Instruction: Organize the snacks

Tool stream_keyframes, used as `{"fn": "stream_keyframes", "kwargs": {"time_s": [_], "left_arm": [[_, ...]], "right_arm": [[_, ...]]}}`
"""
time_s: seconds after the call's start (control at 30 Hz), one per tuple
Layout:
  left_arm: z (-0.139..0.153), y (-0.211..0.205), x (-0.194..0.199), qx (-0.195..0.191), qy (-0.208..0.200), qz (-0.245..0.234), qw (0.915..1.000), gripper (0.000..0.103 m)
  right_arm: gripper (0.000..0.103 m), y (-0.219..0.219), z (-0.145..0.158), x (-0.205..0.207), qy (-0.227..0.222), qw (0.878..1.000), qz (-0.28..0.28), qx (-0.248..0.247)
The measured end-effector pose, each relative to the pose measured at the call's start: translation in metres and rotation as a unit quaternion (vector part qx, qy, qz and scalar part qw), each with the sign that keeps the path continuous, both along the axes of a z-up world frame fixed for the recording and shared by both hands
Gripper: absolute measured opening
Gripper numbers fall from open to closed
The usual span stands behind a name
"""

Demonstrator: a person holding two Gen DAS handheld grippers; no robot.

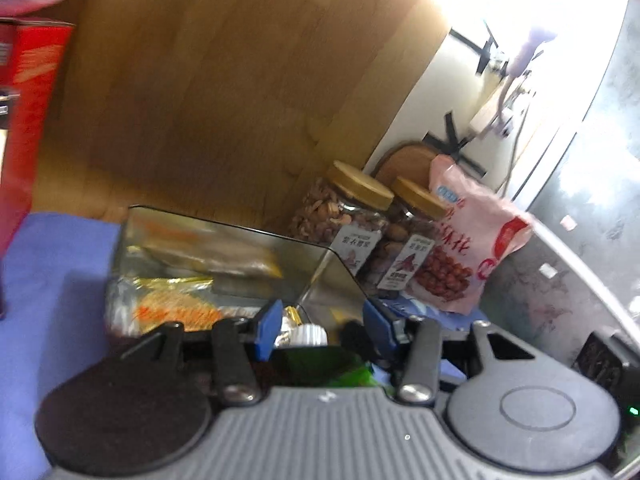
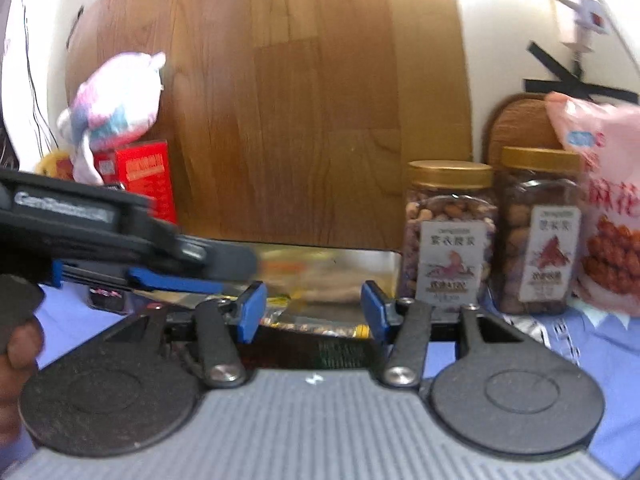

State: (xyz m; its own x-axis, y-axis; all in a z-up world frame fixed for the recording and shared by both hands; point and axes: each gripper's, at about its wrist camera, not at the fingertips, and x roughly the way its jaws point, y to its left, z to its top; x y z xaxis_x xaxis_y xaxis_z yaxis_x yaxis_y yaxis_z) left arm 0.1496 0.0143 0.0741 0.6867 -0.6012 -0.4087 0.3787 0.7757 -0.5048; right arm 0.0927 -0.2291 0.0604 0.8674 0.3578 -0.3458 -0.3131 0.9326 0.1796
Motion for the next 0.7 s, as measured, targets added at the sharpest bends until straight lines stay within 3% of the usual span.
{"fn": "stream_keyframes", "kwargs": {"time_s": [0.07,0.23,0.5,0.53,0.57,0.6,0.7], "left_arm": [[-0.002,0.017,-0.019,-0.015,0.000,0.007,0.9999,0.046],[-0.028,0.038,-0.064,-0.035,0.033,0.006,0.9988,0.046],[-0.061,0.018,-0.102,-0.028,0.082,-0.022,0.9960,0.046],[-0.062,0.017,-0.105,-0.028,0.085,-0.024,0.9957,0.046],[-0.062,0.017,-0.109,-0.028,0.086,-0.025,0.9956,0.046],[-0.061,0.018,-0.112,-0.026,0.084,-0.025,0.9958,0.046],[-0.060,0.023,-0.122,-0.020,0.077,-0.022,0.9966,0.046]], "right_arm": [[0.055,-0.016,-0.004,-0.015,0.015,1.000,-0.009,0.024],[0.056,-0.062,-0.030,-0.040,0.100,0.989,-0.030,0.102],[0.057,-0.046,-0.037,-0.027,0.139,0.986,-0.009,0.088],[0.053,-0.045,-0.037,-0.027,0.136,0.987,-0.012,0.087],[0.029,-0.044,-0.035,-0.027,0.140,0.986,-0.008,0.088],[0.017,-0.044,-0.035,-0.027,0.151,0.983,0.007,0.101],[0.017,-0.039,-0.037,-0.042,0.147,0.985,0.013,0.092]]}}
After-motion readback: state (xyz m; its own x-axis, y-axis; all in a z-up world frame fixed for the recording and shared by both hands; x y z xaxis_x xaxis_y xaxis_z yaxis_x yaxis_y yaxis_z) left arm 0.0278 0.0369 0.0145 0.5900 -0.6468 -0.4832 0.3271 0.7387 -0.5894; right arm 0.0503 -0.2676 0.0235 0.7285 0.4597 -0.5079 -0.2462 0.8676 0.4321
